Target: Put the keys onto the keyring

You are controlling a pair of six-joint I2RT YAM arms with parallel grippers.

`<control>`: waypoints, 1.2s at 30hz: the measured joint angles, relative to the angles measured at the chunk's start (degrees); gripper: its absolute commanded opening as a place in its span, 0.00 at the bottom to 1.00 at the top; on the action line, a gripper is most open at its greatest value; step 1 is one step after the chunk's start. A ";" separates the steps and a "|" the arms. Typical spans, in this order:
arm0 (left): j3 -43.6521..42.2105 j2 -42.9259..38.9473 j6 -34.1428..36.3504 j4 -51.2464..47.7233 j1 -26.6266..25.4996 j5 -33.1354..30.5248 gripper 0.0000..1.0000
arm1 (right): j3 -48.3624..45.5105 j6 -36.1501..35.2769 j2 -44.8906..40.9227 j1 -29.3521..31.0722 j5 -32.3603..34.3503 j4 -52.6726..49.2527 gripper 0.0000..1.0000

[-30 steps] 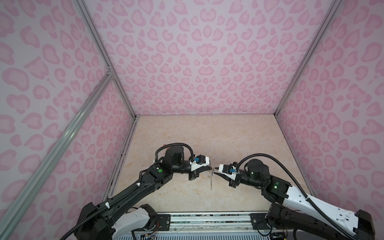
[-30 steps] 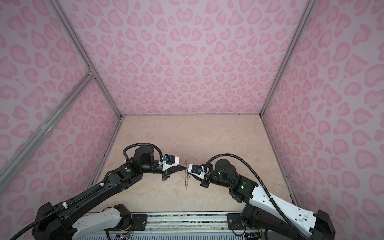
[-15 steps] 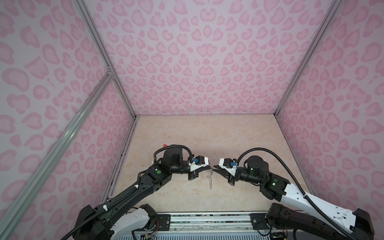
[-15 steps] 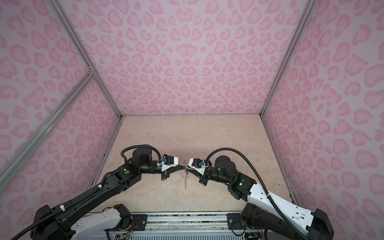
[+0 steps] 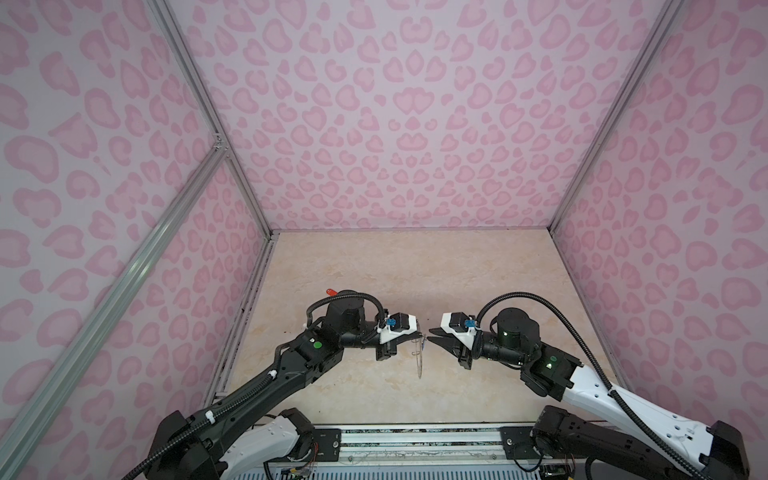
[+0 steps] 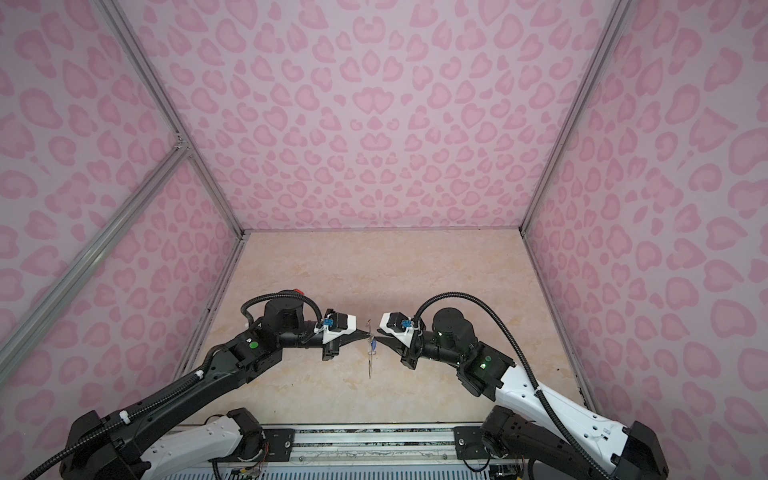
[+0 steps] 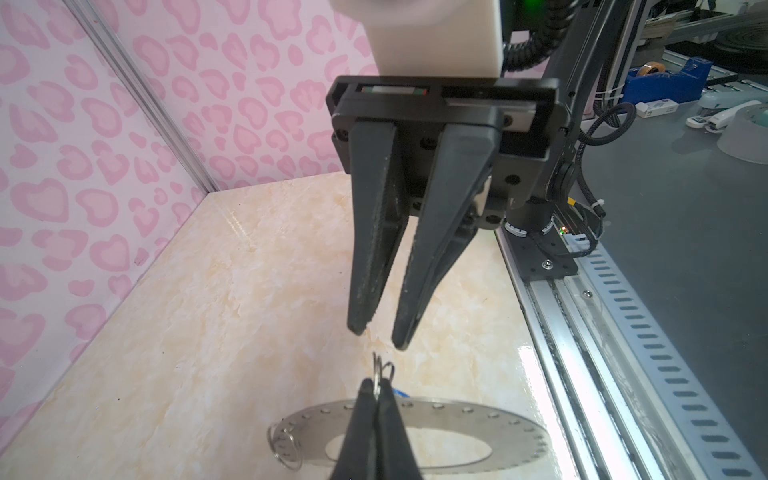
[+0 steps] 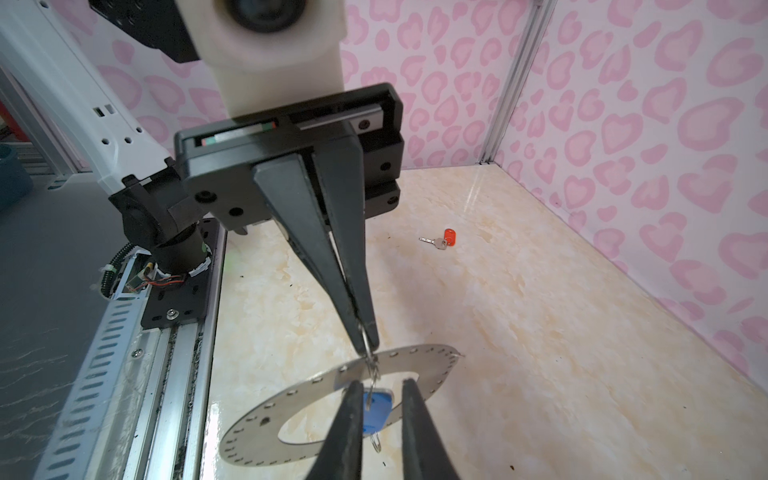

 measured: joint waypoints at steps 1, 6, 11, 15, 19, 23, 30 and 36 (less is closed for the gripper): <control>0.00 0.07 0.00 0.17 -0.02 0.02 0.04 | 0.04 0.02 0.15 -0.02 -0.24 -0.11 0.18; 0.00 0.42 -0.02 0.42 -0.37 0.04 0.04 | 0.63 0.02 0.68 -0.04 -1.14 -0.46 0.18; 0.00 0.42 -0.04 0.76 -0.57 0.24 0.04 | 0.72 0.02 1.73 -0.04 -1.38 -0.42 0.16; -0.11 0.37 -0.07 0.81 -0.57 0.31 0.03 | 0.92 0.00 1.99 -0.04 -1.38 -0.48 0.13; -0.46 0.22 -0.07 0.85 -0.57 0.46 0.04 | 0.92 -0.07 1.86 -0.04 -1.44 -0.46 0.09; -0.46 0.20 -0.07 0.85 -0.57 0.50 0.03 | 0.92 -0.20 1.90 0.00 -1.66 -0.48 0.07; -0.46 0.20 -0.09 0.83 -0.57 0.50 0.04 | 0.94 -0.63 2.01 0.00 -1.84 -0.59 0.05; -0.46 0.35 -0.39 0.79 -0.57 0.70 0.07 | 1.16 -1.16 1.97 0.02 -2.12 -1.11 0.00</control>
